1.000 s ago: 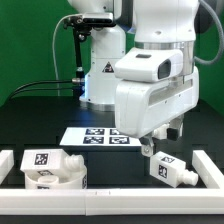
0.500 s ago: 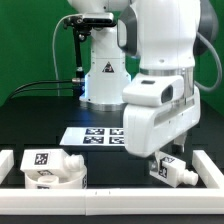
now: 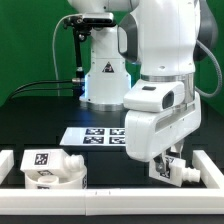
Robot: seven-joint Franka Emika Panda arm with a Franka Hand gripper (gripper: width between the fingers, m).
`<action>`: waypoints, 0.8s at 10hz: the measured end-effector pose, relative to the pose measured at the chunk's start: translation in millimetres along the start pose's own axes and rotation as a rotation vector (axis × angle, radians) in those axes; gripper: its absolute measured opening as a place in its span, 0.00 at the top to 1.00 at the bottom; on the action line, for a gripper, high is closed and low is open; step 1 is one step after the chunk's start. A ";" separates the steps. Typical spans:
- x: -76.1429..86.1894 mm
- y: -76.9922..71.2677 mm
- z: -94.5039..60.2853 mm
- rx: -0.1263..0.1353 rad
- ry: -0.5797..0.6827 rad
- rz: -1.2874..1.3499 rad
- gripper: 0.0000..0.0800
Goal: Assemble stool
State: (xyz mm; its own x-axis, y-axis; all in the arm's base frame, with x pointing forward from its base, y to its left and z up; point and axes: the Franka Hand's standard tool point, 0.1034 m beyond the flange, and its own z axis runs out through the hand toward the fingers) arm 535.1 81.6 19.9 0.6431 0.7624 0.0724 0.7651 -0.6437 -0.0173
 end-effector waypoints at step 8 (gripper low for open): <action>-51.4 -0.6 -43.0 -0.013 -0.038 0.054 0.60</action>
Offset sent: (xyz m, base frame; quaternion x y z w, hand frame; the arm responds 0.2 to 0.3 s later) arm -0.0728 -0.0527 0.0474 0.0157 -0.0362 0.0503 0.9980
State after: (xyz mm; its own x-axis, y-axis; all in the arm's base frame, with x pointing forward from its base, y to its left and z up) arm 500.2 40.0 59.1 0.6847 0.7281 0.0336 0.7286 -0.6849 -0.0070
